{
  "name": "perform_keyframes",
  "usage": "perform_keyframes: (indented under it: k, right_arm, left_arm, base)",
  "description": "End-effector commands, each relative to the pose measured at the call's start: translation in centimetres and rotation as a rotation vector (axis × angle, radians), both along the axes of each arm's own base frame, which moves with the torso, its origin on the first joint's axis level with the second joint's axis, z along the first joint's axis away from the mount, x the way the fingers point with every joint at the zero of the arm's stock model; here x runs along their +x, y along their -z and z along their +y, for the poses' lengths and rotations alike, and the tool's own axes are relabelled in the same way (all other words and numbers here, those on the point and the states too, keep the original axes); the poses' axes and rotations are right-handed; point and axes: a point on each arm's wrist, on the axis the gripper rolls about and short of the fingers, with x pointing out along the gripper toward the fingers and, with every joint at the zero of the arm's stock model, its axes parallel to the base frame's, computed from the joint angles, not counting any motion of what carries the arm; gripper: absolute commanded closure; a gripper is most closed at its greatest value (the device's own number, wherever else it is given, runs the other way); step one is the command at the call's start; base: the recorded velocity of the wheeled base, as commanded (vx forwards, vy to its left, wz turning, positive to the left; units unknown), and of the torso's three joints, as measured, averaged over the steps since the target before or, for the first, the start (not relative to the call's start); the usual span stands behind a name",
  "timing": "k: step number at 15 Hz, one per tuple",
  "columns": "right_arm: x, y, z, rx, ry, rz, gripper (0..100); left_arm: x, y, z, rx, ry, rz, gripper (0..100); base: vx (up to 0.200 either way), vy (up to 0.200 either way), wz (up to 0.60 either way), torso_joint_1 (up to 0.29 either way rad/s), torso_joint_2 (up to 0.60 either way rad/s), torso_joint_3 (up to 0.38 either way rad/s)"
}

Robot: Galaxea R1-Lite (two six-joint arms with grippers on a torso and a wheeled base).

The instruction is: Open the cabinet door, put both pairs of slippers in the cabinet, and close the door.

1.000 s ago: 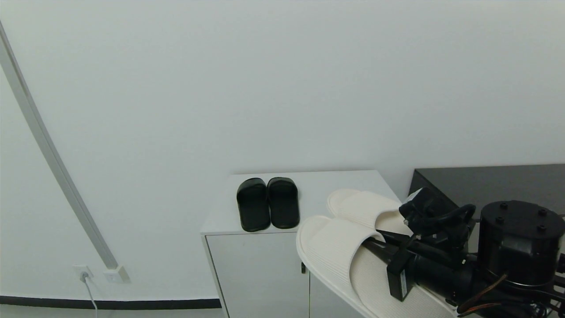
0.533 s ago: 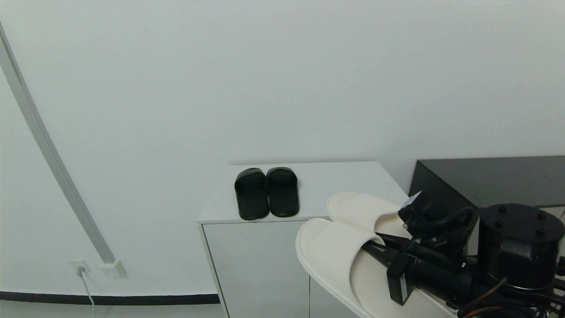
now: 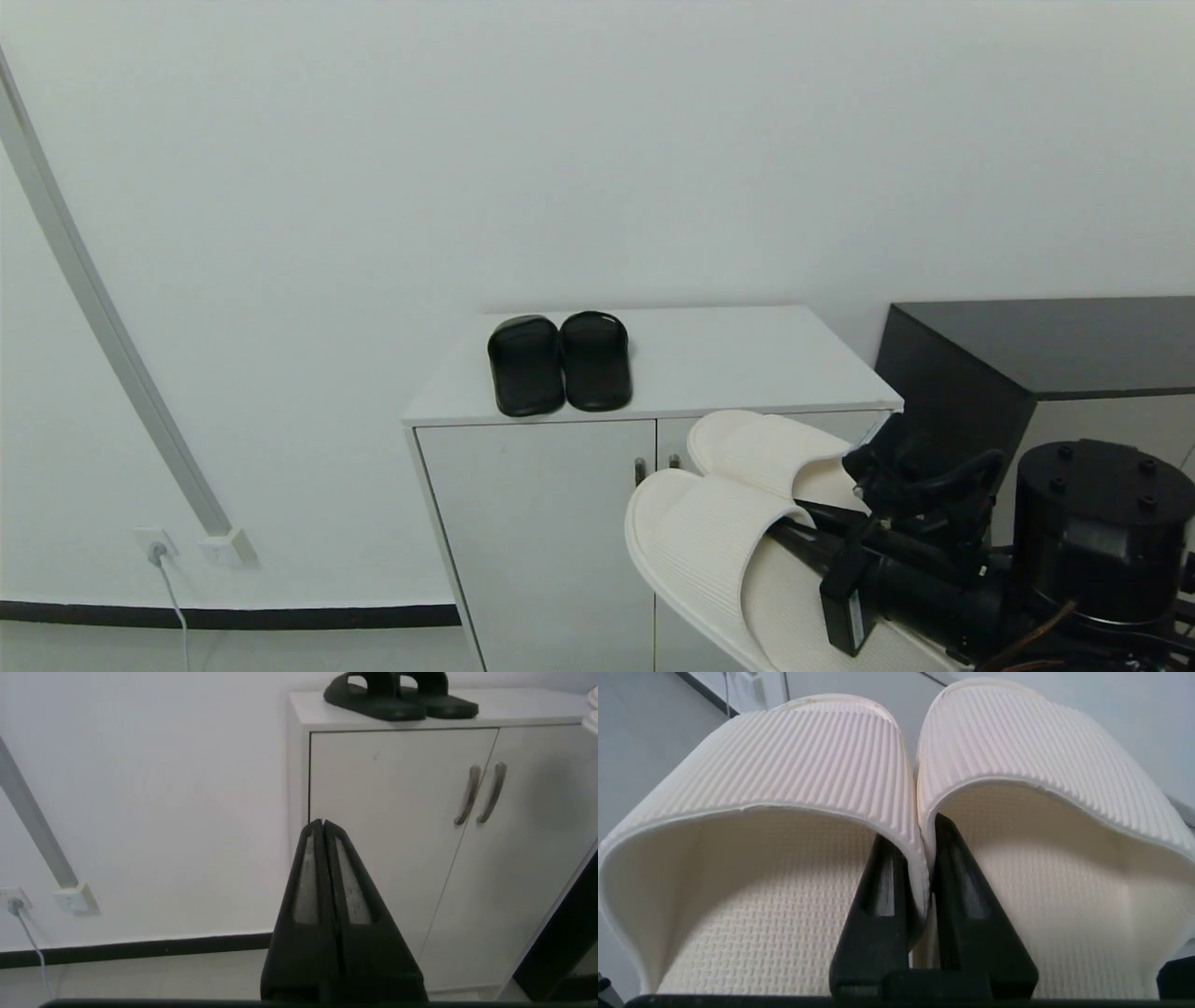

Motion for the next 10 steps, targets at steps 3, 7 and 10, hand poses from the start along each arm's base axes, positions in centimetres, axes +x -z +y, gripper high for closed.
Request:
perform_keyframes:
  k: [3,7,10]
  right_arm:
    - [-0.1,0.09,-0.08,-0.008,-0.003,-0.004,100]
    - [-0.18,0.27,-0.11,-0.019,-0.006,-0.003,100]
    - [-0.28,0.42,-0.15,-0.025,-0.01,-0.001,100]
  left_arm:
    - [0.01,0.0,0.0,0.0,0.001,0.001,100]
    - [0.01,0.0,0.0,0.0,0.001,0.001,100]
    - [0.01,0.0,0.0,0.0,0.001,0.001,100]
  base:
    - [0.0,0.0,0.0,-0.209,0.53,0.315]
    - [0.0,0.0,0.0,-0.19,0.51,0.321]
    - [0.0,0.0,0.0,-0.167,0.5,0.33]
